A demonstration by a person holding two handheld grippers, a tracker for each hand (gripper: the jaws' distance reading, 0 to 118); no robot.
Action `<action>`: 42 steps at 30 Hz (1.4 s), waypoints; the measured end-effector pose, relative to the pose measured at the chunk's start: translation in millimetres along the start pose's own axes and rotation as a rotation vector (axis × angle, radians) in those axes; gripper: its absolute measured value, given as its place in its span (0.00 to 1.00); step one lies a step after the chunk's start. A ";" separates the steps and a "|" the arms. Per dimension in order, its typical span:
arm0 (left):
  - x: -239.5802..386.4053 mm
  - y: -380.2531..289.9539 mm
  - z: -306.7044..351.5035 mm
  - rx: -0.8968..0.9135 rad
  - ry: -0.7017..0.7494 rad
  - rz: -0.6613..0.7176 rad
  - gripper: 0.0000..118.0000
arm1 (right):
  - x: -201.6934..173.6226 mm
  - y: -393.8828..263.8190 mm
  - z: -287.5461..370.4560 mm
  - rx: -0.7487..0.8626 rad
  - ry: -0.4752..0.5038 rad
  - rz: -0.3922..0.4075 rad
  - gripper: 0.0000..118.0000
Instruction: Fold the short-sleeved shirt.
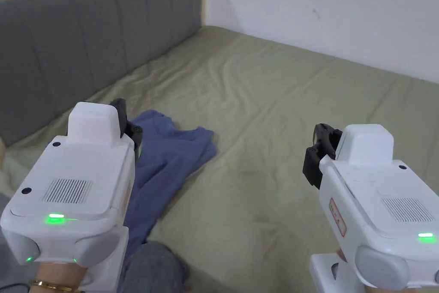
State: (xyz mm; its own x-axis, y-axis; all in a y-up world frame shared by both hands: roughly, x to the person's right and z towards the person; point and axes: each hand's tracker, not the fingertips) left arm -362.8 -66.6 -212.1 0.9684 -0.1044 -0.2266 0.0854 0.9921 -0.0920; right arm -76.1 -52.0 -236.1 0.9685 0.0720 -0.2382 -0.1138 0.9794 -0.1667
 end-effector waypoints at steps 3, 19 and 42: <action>-18.0 -2.6 4.2 -0.004 0.038 0.010 0.00 | -19.8 5.0 -8.4 0.002 0.049 0.013 0.00; -31.8 -3.4 -39.9 -0.198 0.000 0.036 0.68 | -32.1 5.1 -15.4 -0.002 0.113 0.043 0.00; 48.6 -156.0 -366.4 -1.087 -0.256 -0.031 1.00 | 13.3 -36.8 -90.2 -0.209 -0.059 0.025 0.00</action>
State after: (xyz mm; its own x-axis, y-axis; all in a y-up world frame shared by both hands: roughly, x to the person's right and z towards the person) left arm -414.9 -252.0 -564.0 0.9998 0.0140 -0.0149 -0.0191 0.3872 -0.9218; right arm -79.0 -104.1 -319.4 0.9754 0.1133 -0.1890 -0.1757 0.9173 -0.3573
